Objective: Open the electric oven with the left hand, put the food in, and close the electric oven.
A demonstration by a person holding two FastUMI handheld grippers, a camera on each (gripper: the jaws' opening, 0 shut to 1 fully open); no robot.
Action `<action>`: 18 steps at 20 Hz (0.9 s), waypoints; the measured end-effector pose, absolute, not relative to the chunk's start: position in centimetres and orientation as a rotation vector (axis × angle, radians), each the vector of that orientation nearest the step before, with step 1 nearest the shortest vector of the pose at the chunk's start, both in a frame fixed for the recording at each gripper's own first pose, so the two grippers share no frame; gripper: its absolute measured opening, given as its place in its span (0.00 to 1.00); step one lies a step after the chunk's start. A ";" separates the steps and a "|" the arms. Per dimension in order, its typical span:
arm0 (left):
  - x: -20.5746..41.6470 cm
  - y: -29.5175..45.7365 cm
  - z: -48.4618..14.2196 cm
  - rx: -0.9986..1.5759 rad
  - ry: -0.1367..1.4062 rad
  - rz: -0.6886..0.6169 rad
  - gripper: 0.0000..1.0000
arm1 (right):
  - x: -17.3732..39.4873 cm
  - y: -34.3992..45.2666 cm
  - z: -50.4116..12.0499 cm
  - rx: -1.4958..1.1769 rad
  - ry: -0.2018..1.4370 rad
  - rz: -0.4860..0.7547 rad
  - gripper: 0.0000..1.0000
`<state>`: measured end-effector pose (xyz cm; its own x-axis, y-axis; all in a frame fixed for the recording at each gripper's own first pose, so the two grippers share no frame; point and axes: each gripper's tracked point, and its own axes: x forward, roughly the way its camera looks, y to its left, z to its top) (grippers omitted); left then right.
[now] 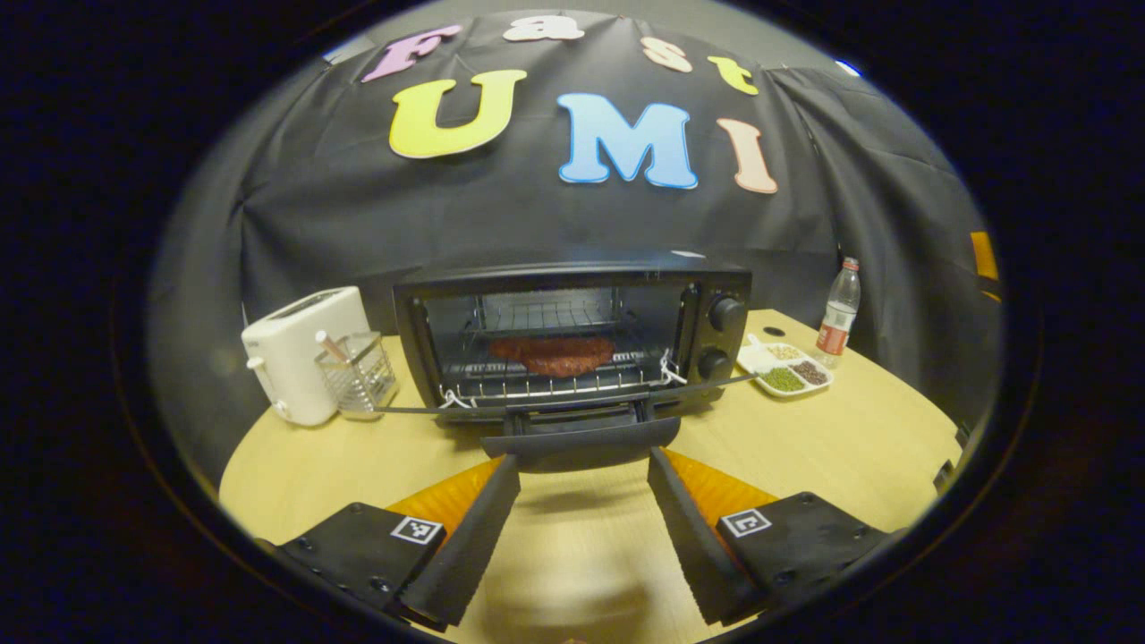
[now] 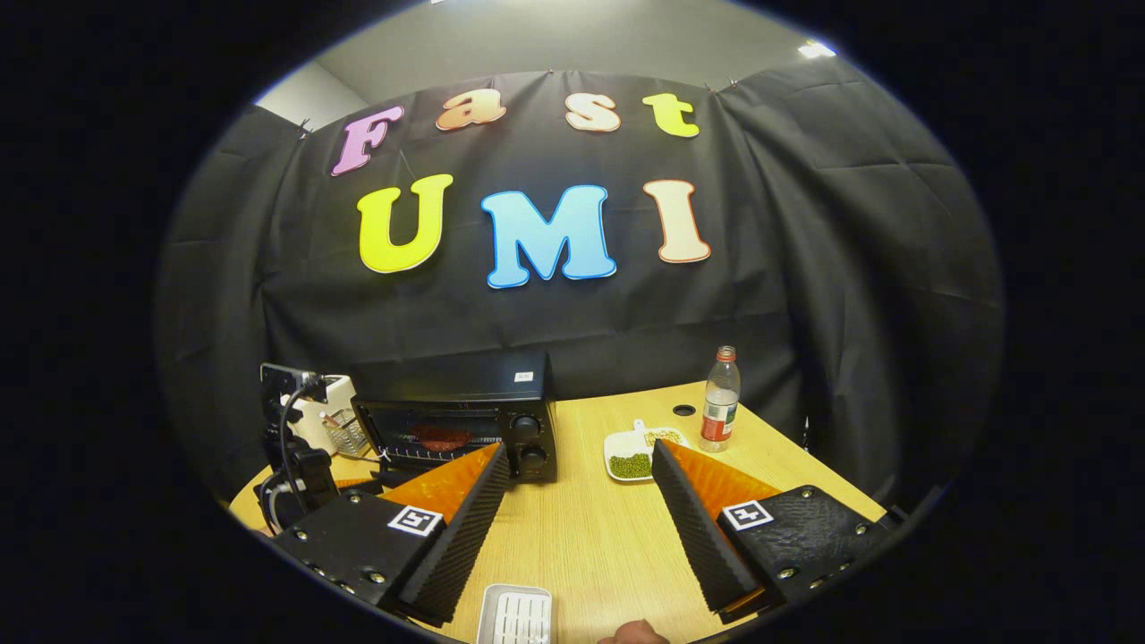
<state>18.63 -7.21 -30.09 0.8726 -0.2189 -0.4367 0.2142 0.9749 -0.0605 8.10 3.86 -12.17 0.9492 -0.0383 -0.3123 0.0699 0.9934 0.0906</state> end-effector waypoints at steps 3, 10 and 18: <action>20.2 -7.1 -28.0 0.042 0.378 -0.250 1.00 | 8.0 4.0 -12.4 0.110 0.319 -0.058 0.98; 24.1 -6.0 -23.3 0.019 0.282 -0.230 1.00 | 8.5 4.6 -11.8 0.111 0.289 -0.056 0.98; 18.1 -5.7 -13.5 -0.024 0.132 -0.170 0.97 | 7.3 3.2 -7.9 0.081 0.192 0.007 0.98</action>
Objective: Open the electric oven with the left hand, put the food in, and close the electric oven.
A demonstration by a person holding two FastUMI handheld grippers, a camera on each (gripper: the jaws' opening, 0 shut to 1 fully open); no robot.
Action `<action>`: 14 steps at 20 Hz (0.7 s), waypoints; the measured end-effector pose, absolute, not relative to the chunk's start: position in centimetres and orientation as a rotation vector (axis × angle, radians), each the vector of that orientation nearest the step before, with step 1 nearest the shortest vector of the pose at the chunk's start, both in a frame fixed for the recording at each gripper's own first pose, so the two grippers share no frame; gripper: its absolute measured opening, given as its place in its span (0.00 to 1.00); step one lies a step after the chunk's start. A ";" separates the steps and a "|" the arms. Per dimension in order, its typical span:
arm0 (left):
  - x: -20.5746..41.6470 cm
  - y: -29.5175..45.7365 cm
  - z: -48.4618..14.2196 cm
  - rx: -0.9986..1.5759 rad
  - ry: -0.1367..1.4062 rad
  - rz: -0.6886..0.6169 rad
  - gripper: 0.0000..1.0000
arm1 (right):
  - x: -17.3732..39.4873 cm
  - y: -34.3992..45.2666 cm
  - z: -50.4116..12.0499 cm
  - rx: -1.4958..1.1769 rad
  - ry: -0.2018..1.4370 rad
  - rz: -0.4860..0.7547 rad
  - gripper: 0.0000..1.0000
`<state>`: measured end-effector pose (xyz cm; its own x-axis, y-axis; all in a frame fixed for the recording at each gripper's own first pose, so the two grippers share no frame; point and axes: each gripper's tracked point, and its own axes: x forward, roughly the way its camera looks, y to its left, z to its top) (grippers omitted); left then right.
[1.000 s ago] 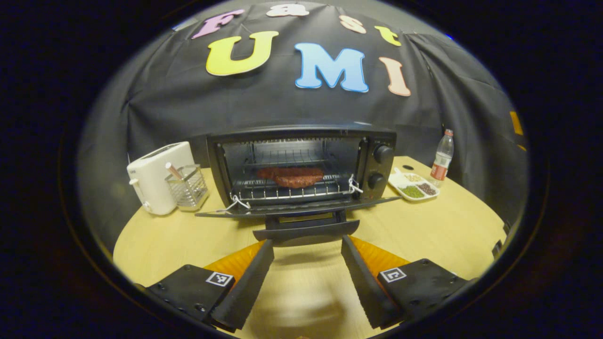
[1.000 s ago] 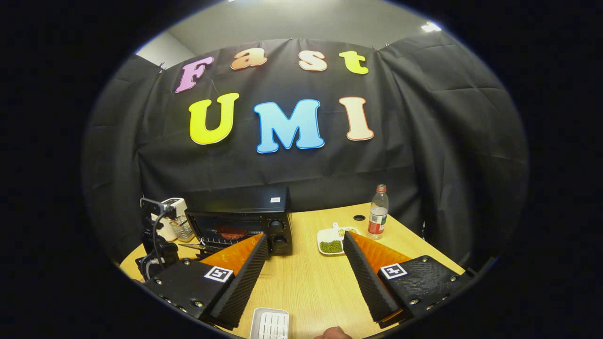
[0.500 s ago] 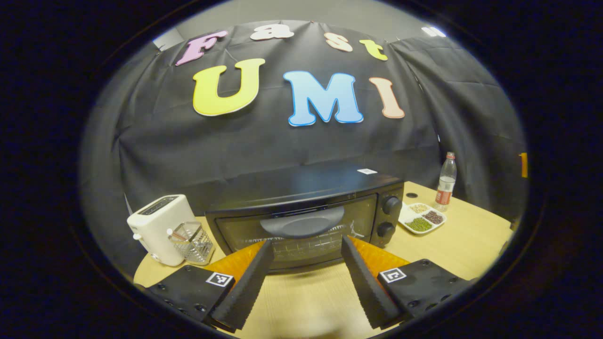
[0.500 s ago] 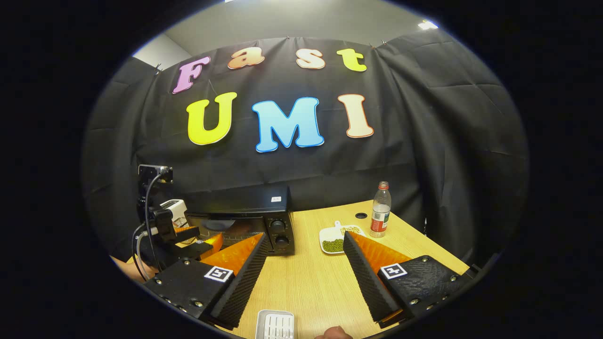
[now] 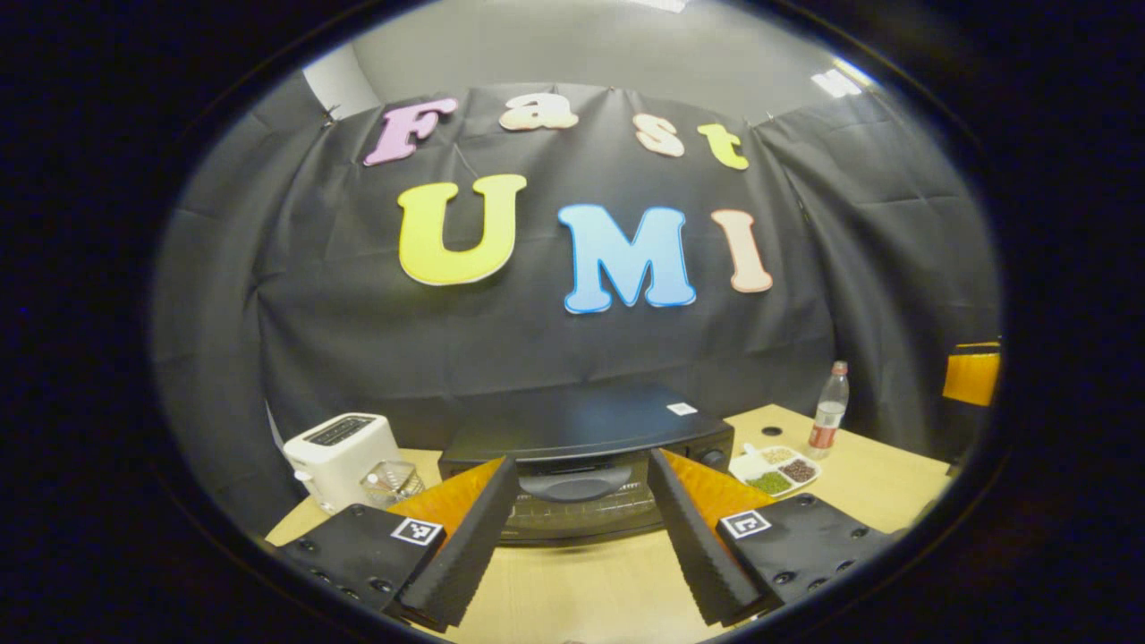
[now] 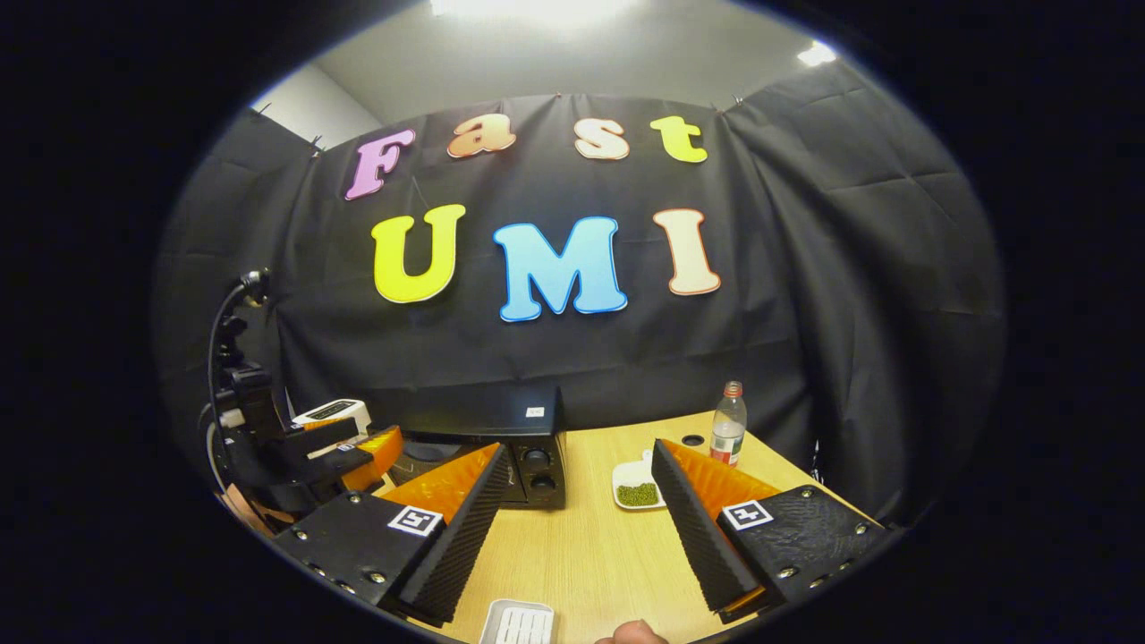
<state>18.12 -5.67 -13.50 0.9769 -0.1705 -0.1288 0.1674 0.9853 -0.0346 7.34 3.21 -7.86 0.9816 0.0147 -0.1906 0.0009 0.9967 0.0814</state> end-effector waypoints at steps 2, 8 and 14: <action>15.7 -5.8 -10.8 -0.026 0.092 -0.151 0.97 | 6.4 2.3 -6.4 0.060 0.157 0.024 0.98; 8.0 -5.8 -5.1 -0.012 0.021 -0.076 0.97 | 2.7 -0.1 -3.5 0.038 0.080 0.082 0.98; 0.5 -5.4 -1.6 -0.001 -0.021 -0.013 1.00 | -0.6 -1.7 -2.2 0.035 0.061 0.111 0.98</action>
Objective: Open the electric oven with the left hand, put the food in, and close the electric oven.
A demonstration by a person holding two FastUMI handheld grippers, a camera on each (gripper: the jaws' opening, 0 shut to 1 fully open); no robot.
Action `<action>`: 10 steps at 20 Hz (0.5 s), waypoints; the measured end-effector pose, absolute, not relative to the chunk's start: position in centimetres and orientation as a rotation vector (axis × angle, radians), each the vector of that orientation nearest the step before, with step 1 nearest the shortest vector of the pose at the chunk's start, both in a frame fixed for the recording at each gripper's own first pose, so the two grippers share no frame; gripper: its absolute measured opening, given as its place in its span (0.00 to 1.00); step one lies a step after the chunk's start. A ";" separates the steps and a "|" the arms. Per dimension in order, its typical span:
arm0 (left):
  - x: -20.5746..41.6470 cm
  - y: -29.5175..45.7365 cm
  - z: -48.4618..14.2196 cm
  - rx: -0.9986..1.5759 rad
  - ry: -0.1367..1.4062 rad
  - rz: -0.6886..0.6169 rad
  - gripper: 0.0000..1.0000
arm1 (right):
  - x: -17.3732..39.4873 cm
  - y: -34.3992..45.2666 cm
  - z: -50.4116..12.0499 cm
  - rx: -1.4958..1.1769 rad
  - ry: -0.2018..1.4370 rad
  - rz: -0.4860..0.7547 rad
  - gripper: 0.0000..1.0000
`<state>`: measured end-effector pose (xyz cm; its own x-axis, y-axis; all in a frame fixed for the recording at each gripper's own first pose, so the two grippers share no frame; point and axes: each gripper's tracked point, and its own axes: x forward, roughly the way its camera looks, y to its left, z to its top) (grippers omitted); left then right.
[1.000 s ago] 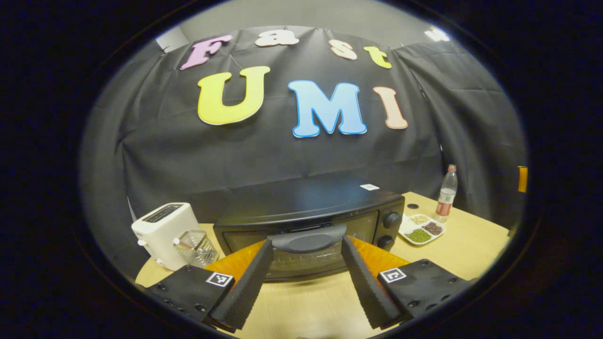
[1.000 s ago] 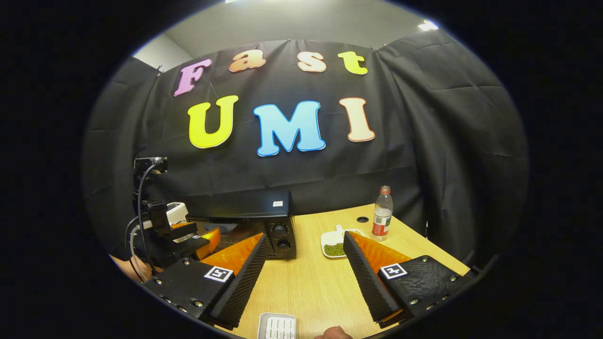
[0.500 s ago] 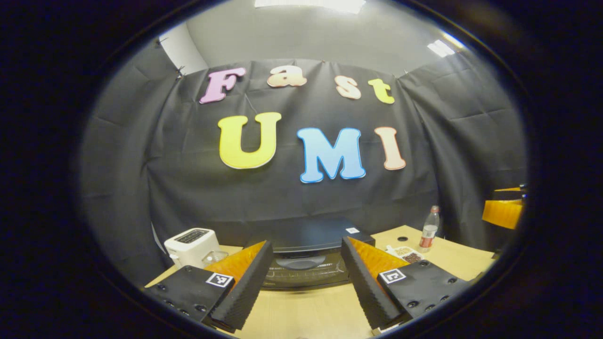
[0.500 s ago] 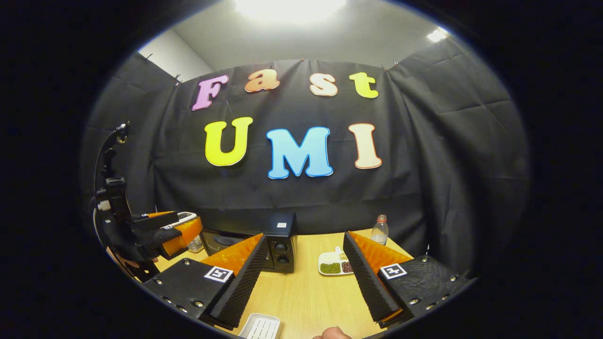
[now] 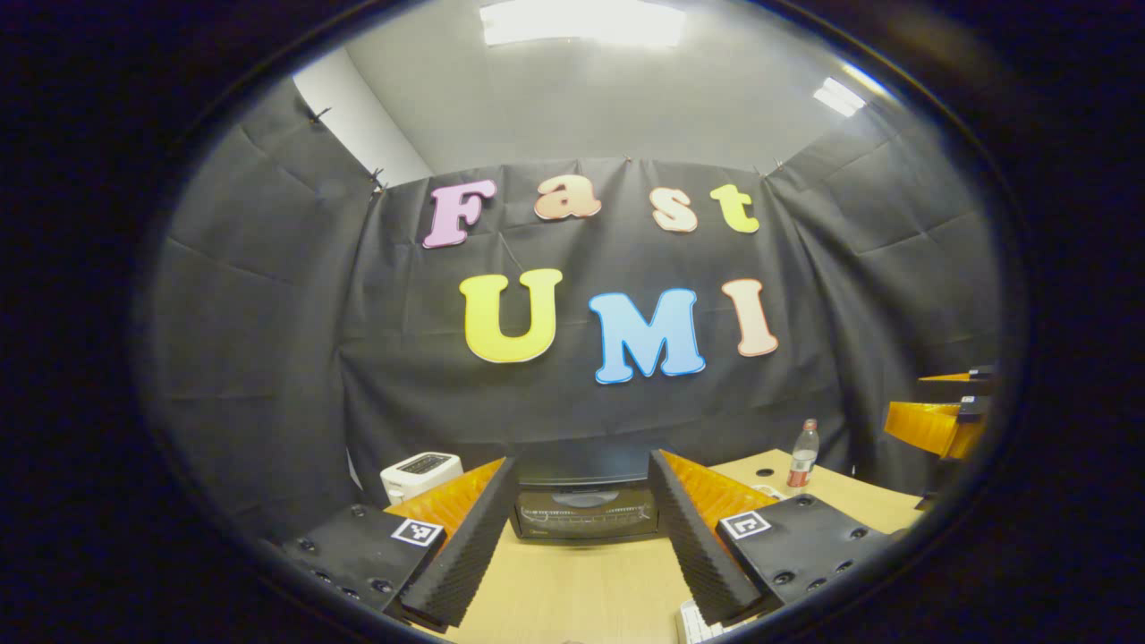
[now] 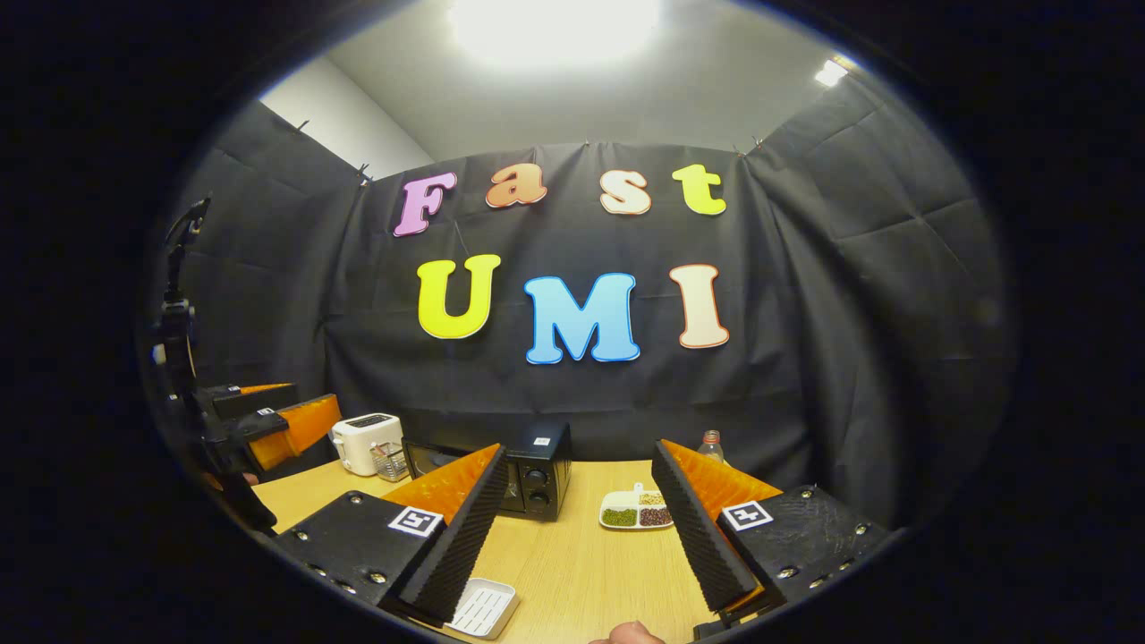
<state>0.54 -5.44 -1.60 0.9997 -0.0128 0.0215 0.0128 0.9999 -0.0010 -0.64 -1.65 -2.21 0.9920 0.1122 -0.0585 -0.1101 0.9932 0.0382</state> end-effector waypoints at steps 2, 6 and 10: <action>-1.2 -4.8 -1.2 0.005 -0.025 -0.002 1.00 | -1.4 -1.8 -1.8 0.024 0.041 0.106 0.98; -4.4 -3.2 -1.4 -0.028 -0.018 0.018 0.93 | -2.3 -0.8 -0.1 0.026 0.009 0.097 0.98; -5.7 -1.2 -1.8 -0.031 -0.010 0.035 0.95 | -3.0 0.7 1.0 0.027 -0.029 0.098 0.98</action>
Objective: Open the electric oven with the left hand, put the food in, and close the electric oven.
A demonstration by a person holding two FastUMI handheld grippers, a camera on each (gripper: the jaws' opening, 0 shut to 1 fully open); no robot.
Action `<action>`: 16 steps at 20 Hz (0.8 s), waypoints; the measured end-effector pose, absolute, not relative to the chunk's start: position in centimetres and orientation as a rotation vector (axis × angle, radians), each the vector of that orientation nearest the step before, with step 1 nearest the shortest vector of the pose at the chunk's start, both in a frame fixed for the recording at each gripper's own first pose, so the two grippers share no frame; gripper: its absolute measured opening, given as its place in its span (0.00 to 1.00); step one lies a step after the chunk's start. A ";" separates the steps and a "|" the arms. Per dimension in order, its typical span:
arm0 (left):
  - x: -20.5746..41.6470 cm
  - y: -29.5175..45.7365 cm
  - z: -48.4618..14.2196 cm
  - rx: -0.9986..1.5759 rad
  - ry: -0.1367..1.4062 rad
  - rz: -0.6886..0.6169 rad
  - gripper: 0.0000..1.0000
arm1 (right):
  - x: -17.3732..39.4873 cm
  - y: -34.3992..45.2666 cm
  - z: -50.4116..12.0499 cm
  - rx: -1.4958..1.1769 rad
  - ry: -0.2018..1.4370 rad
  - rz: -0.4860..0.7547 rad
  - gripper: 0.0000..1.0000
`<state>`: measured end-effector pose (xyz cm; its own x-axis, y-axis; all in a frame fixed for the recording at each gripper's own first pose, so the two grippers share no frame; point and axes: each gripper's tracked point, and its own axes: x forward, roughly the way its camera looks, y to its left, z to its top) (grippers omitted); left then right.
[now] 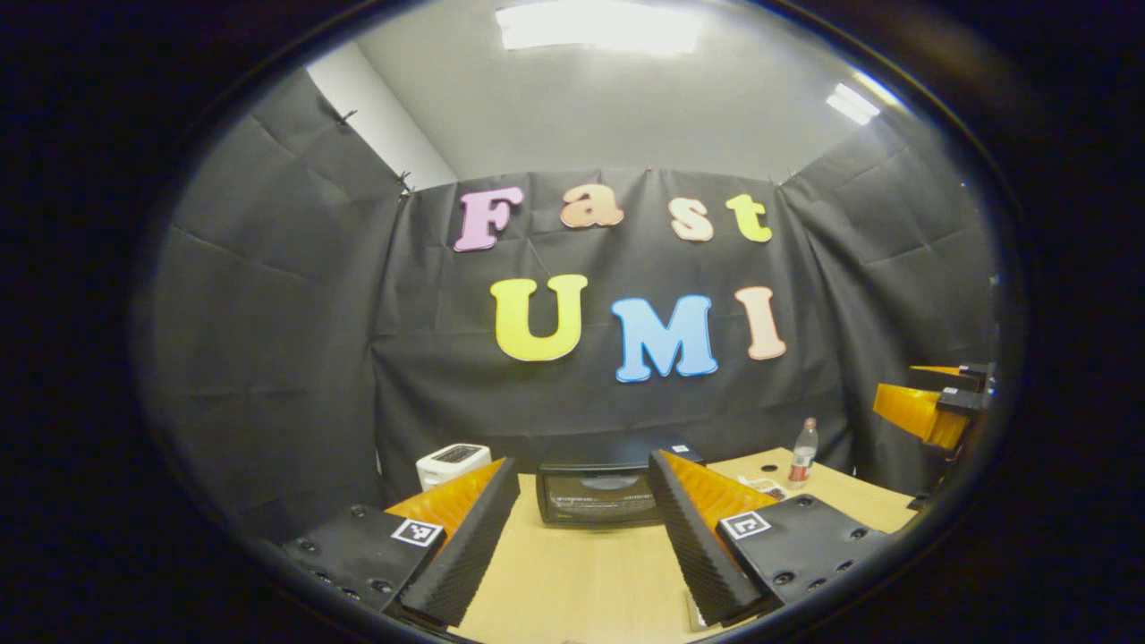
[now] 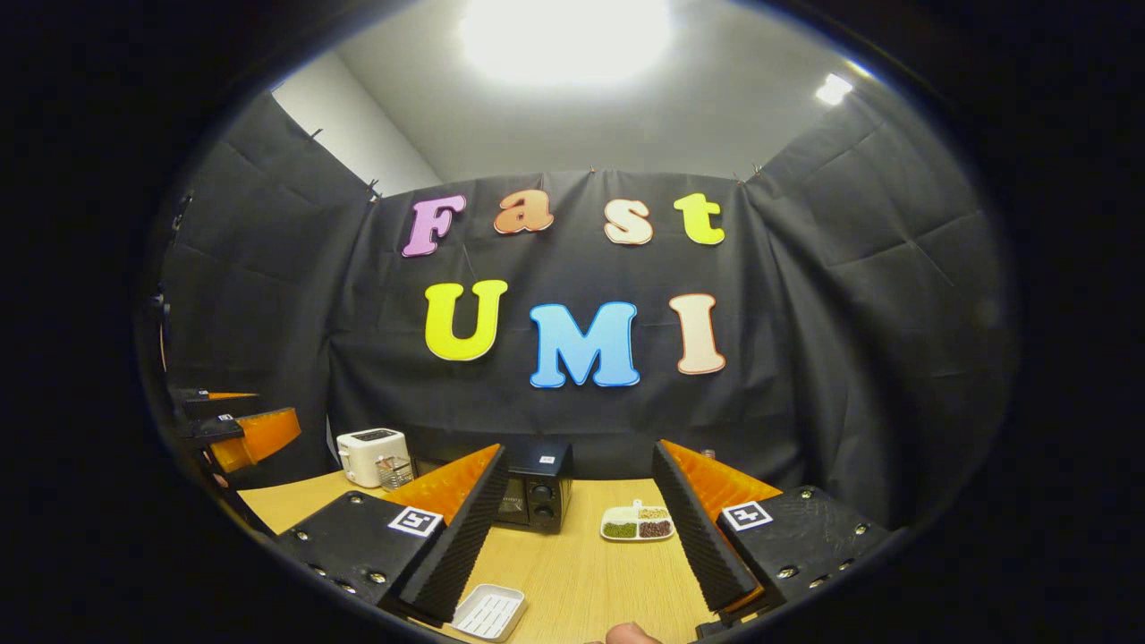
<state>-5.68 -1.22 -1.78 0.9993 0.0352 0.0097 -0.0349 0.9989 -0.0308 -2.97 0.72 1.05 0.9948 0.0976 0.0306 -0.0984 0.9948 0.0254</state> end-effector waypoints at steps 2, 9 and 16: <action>-5.9 -0.5 -1.8 -0.034 -0.008 0.035 0.97 | -3.0 1.4 0.9 0.030 -0.025 0.099 0.98; -6.0 0.1 -2.1 -0.039 -0.011 0.014 1.00 | -3.8 2.8 0.9 0.030 0.001 0.104 0.98; -6.3 0.6 -2.2 -0.029 -0.012 -0.001 1.00 | -4.4 3.3 1.5 0.032 -0.008 0.091 0.98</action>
<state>-6.33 0.59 -2.22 0.9999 -0.0007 0.0117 0.0011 0.9996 -0.0289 -4.37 3.35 1.45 0.9958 0.0906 0.0097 -0.0909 0.9953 0.0320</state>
